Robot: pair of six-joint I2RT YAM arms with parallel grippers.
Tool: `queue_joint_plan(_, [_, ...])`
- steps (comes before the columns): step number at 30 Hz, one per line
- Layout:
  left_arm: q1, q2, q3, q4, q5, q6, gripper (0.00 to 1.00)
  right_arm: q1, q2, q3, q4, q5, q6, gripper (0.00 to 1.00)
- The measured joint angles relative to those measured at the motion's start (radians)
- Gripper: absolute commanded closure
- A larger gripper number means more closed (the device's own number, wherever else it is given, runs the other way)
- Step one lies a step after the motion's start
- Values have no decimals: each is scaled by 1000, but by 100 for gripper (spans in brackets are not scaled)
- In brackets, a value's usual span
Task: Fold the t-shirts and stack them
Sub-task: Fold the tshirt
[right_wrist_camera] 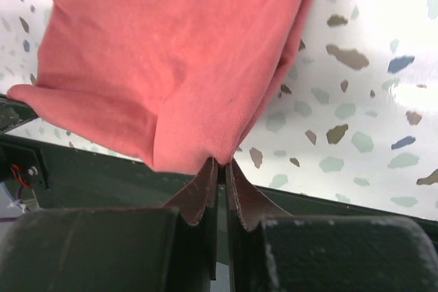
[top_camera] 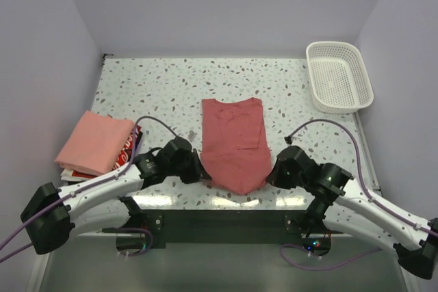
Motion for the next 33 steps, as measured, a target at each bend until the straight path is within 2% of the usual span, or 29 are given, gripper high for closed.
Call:
queue_joint_plan(5, [89, 67, 122, -13, 45, 71, 100, -121, 114, 108, 24, -33, -101, 100])
queue_joint_plan(10, [164, 198, 250, -16, 103, 134, 100, -303, 301, 214, 93, -124, -204, 100])
queue_joint_plan(17, [284, 370, 461, -35, 140, 201, 100, -462, 548, 397, 199, -248, -275, 100])
queue_joint_plan(26, [421, 584, 698, -17, 196, 229, 100, -589, 872, 691, 270, -375, -307, 100])
queue_joint_plan(33, [528, 755, 813, -2, 248, 242, 100, -646, 1125, 931, 277, -416, -334, 100])
